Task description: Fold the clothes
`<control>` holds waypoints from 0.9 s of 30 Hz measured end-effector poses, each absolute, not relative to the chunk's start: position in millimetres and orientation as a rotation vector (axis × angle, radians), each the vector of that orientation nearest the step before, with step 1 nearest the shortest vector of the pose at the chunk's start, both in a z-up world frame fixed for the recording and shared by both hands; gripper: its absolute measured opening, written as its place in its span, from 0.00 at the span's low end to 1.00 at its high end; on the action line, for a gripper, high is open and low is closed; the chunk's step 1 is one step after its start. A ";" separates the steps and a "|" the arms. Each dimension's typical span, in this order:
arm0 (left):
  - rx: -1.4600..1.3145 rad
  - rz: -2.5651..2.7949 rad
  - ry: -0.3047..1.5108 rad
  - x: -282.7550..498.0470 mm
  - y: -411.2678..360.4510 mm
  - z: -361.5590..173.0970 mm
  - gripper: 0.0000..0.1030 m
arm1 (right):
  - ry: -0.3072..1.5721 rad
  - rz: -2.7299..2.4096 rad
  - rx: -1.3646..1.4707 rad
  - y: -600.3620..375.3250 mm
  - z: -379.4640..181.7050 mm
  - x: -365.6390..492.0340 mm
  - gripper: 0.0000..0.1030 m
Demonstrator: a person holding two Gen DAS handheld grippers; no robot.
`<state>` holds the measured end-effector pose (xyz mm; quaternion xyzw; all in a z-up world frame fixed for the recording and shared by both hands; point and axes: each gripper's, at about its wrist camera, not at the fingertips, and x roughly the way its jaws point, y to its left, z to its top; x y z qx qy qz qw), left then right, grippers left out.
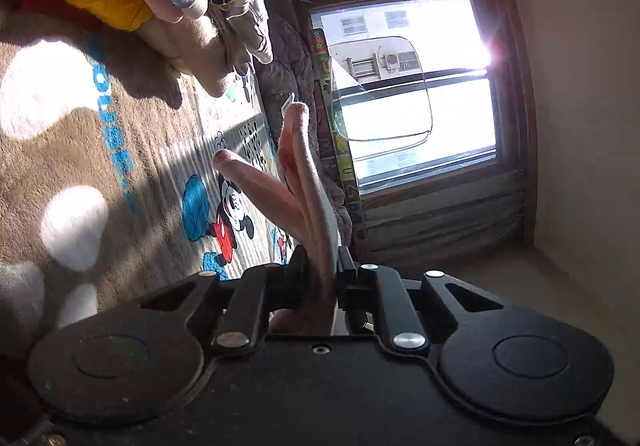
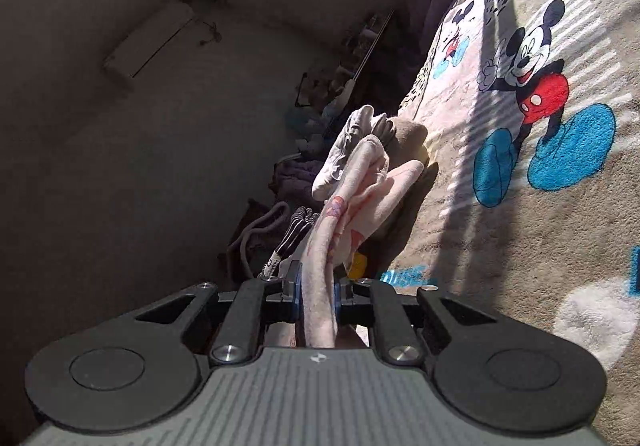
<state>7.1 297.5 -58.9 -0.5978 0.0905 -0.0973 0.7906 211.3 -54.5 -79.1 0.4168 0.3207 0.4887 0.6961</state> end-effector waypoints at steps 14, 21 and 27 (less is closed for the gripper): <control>-1.260 0.001 -0.102 4.9 463.1 19.0 0.11 | 0.781 1.453 0.792 185.3 19.7 283.1 0.15; -1.288 0.117 -0.112 39.6 516.4 1.1 0.11 | 0.859 1.497 0.836 268.1 30.2 332.1 0.15; -1.246 0.311 0.051 56.9 529.5 -41.5 0.14 | 0.917 1.267 0.614 306.2 -24.4 351.8 0.18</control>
